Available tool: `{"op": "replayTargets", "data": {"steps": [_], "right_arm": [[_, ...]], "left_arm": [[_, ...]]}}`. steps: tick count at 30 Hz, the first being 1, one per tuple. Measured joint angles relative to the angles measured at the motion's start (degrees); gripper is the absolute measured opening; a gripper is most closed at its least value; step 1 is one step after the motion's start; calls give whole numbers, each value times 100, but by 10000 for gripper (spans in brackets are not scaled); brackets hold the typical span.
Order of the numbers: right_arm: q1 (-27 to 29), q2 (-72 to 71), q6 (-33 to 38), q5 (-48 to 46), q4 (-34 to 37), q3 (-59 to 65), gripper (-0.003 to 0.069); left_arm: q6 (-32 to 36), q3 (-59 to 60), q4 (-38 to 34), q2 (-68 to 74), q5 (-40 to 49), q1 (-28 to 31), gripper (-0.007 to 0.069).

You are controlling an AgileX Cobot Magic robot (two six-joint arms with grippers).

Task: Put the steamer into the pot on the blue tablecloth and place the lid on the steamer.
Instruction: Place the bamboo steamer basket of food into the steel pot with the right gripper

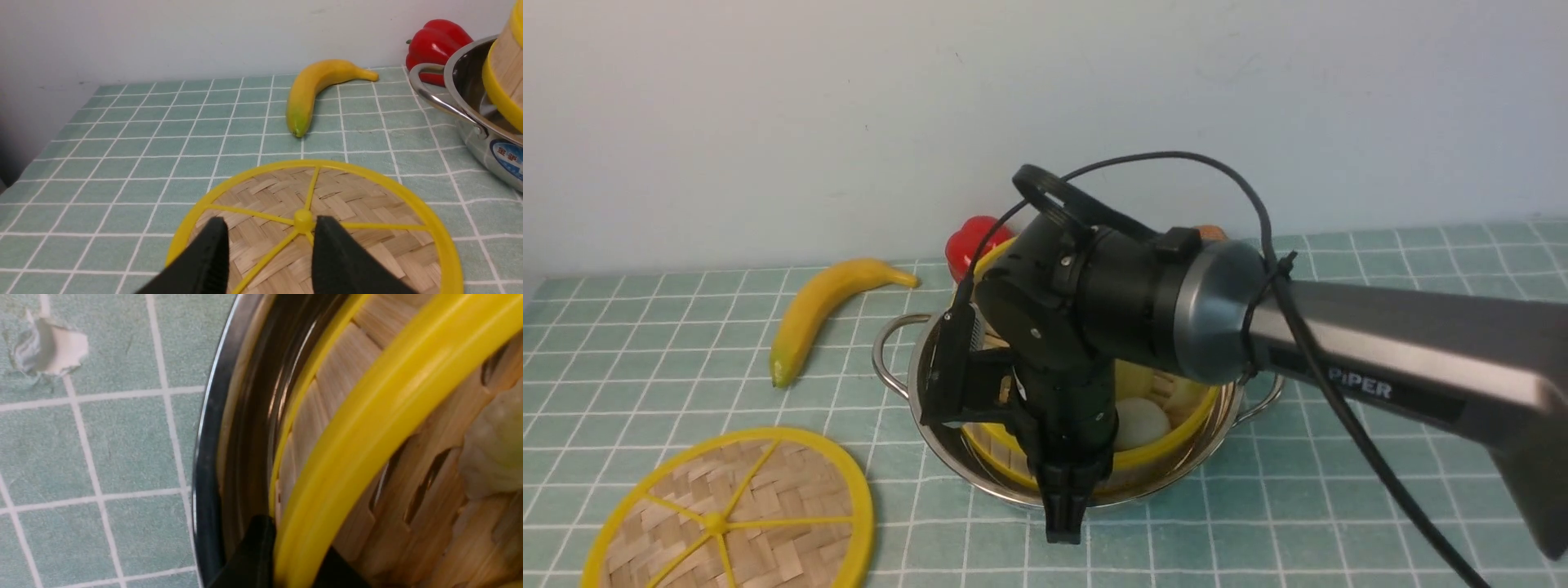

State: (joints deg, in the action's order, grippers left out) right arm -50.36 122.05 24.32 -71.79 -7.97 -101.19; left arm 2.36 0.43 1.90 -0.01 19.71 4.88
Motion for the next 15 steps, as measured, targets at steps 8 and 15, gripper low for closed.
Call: {"op": "replayTargets", "data": {"steps": [8,15], "right_arm": [[0,2,142,12,26,0,58],[0,2,145,23,36,0,90]], "left_arm": [[0,0,0,0,0,0,274],[0,0,0,0,0,0,274]]}}
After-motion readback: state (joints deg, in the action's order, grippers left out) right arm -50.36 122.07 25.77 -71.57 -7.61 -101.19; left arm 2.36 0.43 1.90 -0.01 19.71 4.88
